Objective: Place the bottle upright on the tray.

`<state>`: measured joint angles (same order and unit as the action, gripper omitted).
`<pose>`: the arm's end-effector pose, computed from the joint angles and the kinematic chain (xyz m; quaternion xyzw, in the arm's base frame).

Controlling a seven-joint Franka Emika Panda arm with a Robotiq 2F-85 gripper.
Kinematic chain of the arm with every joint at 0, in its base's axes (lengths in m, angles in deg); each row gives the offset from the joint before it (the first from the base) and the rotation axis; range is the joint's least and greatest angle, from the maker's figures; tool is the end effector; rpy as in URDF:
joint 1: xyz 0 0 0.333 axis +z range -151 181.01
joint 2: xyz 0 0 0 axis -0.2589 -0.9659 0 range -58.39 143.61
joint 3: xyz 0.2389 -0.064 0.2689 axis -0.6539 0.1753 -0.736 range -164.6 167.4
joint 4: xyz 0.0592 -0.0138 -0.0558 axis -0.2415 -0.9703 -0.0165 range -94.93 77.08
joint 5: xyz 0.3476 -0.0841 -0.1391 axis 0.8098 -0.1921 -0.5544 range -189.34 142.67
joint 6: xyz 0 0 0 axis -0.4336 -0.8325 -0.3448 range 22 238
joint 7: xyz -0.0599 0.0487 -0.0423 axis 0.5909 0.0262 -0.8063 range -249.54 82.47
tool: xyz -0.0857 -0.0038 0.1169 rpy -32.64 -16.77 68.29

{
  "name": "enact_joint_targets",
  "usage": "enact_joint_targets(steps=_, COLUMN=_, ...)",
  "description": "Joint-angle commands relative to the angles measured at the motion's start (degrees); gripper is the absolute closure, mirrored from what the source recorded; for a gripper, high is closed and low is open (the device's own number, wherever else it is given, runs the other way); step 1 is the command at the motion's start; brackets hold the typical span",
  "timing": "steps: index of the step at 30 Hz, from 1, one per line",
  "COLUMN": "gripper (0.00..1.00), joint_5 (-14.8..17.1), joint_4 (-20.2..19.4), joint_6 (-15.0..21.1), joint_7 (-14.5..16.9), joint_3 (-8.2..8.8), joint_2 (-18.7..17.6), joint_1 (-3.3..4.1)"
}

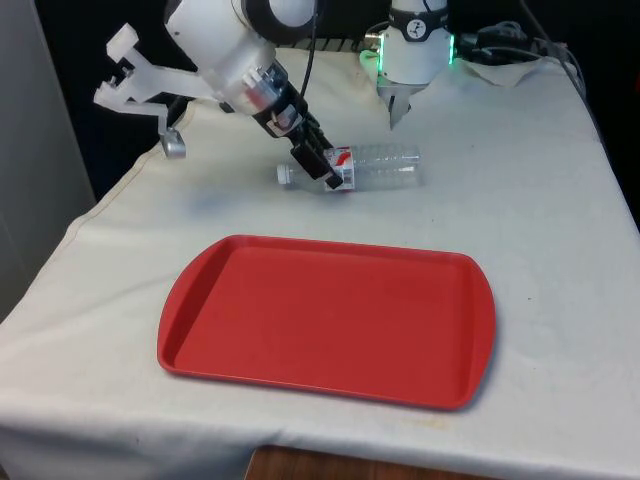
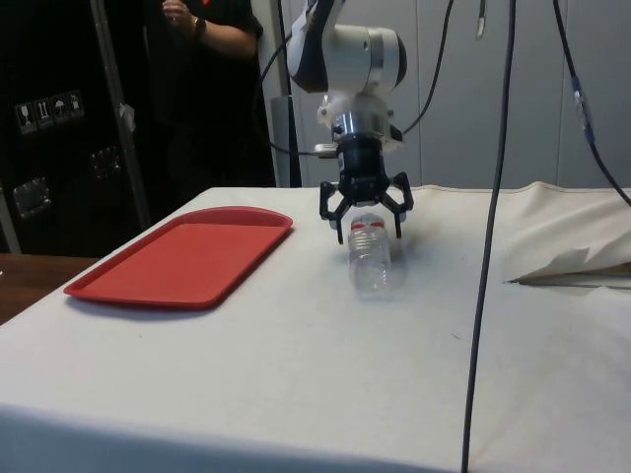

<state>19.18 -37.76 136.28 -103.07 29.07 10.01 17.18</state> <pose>0.5015 -0.1714 0.1671 -0.7624 0.5756 0.2458 0.1647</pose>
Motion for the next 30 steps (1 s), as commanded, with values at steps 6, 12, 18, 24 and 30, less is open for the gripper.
enact_joint_targets(steps=6, gripper=0.0, joint_5=1.26, joint_4=0.92, joint_6=-2.06, joint_7=0.57, joint_3=-0.06, joint_2=-1.03, joint_1=-0.69)
enact_joint_targets(steps=12, gripper=0.0, joint_5=1.66, joint_4=1.72, joint_6=-3.5, joint_7=0.63, joint_3=0.34, joint_2=-1.78, joint_1=-0.74)
enact_joint_targets(steps=18, gripper=0.0, joint_5=1.6, joint_4=2.81, joint_6=-4.58, joint_7=0.46, joint_3=0.86, joint_2=-2.64, joint_1=-0.86)
enact_joint_targets(steps=24, gripper=0.0, joint_5=1.72, joint_4=3.61, joint_6=-5.1, joint_7=0.34, joint_3=0.97, joint_2=-3.5, joint_1=-0.86)
enact_joint_targets(steps=30, gripper=0.0, joint_5=1.78, joint_4=4.3, joint_6=-5.79, joint_7=0.4, joint_3=1.55, joint_2=-4.07, joint_1=-0.8)
